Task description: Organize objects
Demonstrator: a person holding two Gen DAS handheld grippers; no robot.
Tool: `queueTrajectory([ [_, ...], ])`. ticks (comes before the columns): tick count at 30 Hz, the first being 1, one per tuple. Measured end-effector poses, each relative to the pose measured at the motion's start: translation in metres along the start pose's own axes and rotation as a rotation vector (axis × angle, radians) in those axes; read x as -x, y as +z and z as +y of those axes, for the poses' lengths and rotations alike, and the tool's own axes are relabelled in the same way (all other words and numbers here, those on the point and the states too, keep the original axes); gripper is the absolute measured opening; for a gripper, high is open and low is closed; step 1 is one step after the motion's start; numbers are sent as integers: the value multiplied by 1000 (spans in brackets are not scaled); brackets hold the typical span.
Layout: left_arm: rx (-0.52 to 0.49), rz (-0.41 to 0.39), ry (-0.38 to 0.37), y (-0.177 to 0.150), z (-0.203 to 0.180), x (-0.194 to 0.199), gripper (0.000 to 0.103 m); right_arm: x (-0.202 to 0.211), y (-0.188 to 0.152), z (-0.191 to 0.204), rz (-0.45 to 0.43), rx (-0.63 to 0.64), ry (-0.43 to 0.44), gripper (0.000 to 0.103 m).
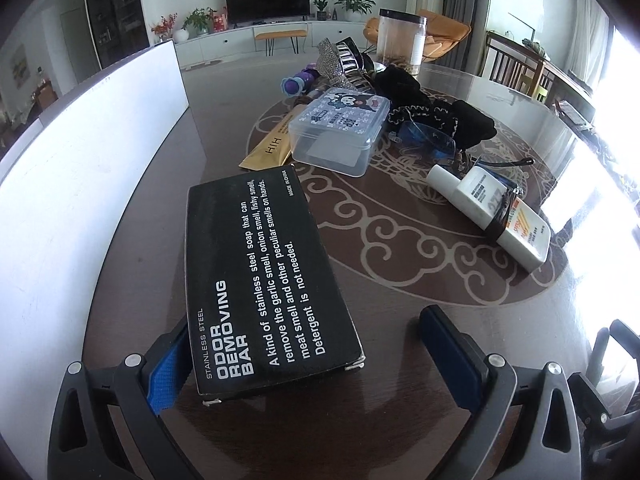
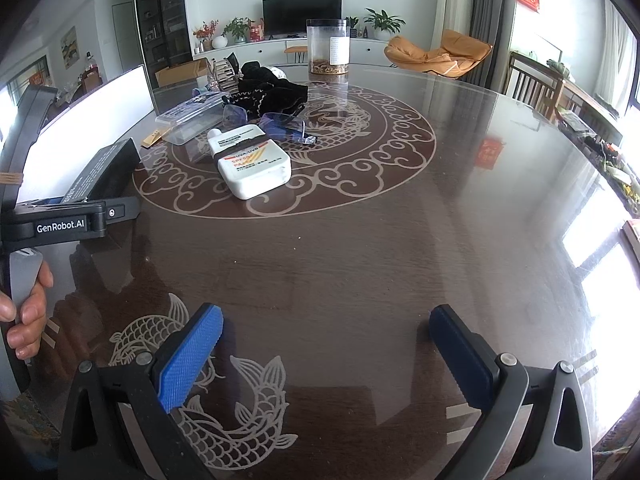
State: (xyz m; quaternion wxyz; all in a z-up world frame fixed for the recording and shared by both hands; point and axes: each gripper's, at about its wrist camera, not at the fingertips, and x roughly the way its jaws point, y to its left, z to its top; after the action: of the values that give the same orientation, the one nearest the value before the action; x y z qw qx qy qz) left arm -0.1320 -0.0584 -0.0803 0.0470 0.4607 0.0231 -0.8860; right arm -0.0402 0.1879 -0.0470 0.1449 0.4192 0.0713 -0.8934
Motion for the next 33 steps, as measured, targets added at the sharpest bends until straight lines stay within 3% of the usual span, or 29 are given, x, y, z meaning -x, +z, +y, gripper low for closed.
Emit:
queueTrajectory([
  [33,2,-1,2,-7,-1,8,103,0,0,0,0,2,1,103],
])
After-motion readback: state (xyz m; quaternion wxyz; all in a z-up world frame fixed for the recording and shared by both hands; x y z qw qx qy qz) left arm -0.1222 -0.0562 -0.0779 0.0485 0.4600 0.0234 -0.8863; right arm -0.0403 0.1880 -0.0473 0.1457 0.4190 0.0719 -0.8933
